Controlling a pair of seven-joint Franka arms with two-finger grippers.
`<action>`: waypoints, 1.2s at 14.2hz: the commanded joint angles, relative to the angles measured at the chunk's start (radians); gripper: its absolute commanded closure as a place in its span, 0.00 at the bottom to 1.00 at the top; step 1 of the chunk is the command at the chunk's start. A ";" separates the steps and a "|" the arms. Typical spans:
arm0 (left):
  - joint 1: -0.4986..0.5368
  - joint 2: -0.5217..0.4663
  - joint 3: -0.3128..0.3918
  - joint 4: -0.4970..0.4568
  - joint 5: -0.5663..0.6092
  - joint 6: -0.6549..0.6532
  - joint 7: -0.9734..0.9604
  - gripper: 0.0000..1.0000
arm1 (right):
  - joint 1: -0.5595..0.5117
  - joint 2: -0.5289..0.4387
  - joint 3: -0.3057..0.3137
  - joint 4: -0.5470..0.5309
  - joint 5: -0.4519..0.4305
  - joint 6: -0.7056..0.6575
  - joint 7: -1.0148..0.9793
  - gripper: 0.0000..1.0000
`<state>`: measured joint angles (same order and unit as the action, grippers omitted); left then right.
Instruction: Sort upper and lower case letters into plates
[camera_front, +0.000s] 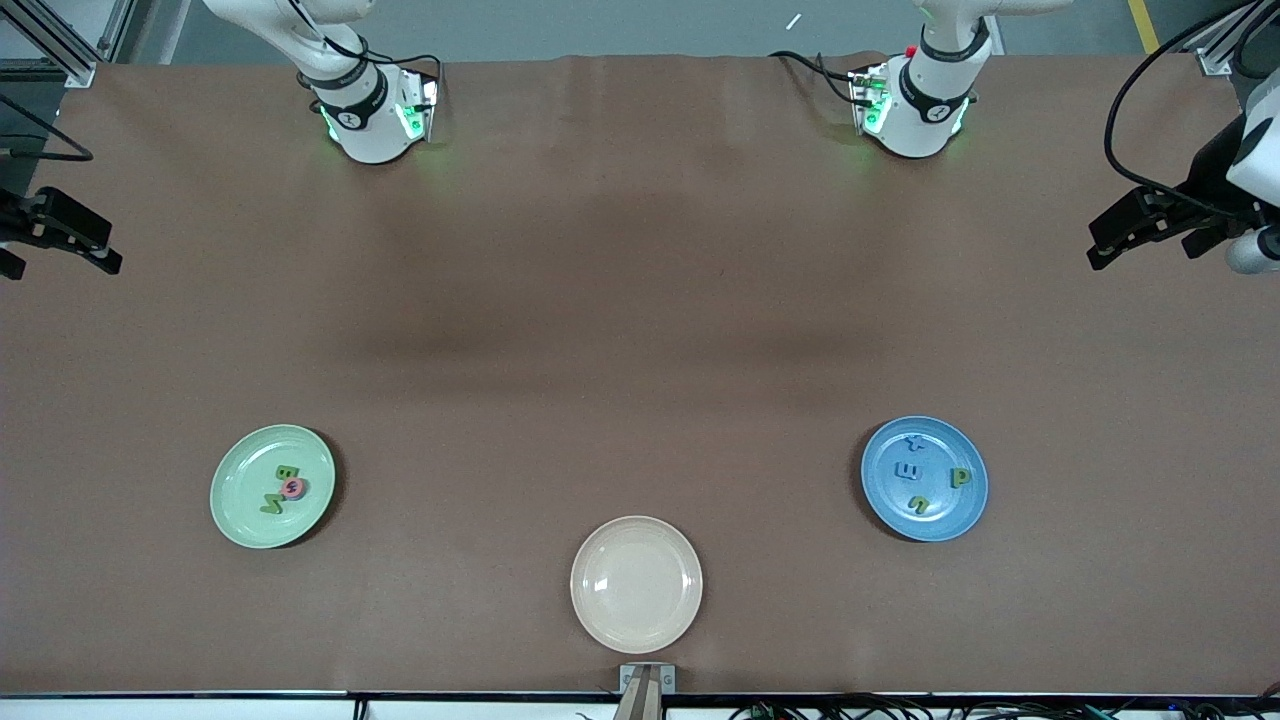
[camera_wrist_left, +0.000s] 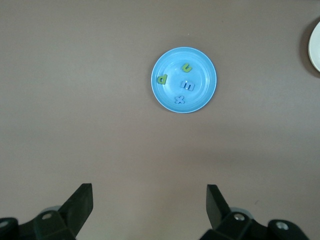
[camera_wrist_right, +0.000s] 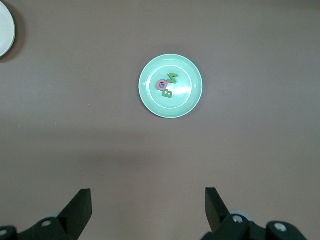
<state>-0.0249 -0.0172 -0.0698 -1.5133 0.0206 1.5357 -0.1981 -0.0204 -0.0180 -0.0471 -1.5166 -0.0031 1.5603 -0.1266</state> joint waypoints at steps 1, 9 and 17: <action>-0.001 -0.035 0.004 -0.042 -0.025 0.009 0.020 0.00 | -0.047 -0.039 0.033 -0.039 -0.005 0.003 -0.022 0.00; 0.000 -0.038 0.002 -0.042 -0.027 0.003 0.022 0.00 | -0.044 -0.040 0.030 -0.042 -0.005 0.004 -0.021 0.00; 0.002 -0.033 0.005 -0.042 -0.031 0.012 0.022 0.00 | -0.041 -0.040 0.021 -0.046 0.005 -0.003 0.028 0.00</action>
<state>-0.0258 -0.0272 -0.0706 -1.5322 0.0093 1.5370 -0.1973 -0.0449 -0.0227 -0.0378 -1.5213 -0.0029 1.5550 -0.1268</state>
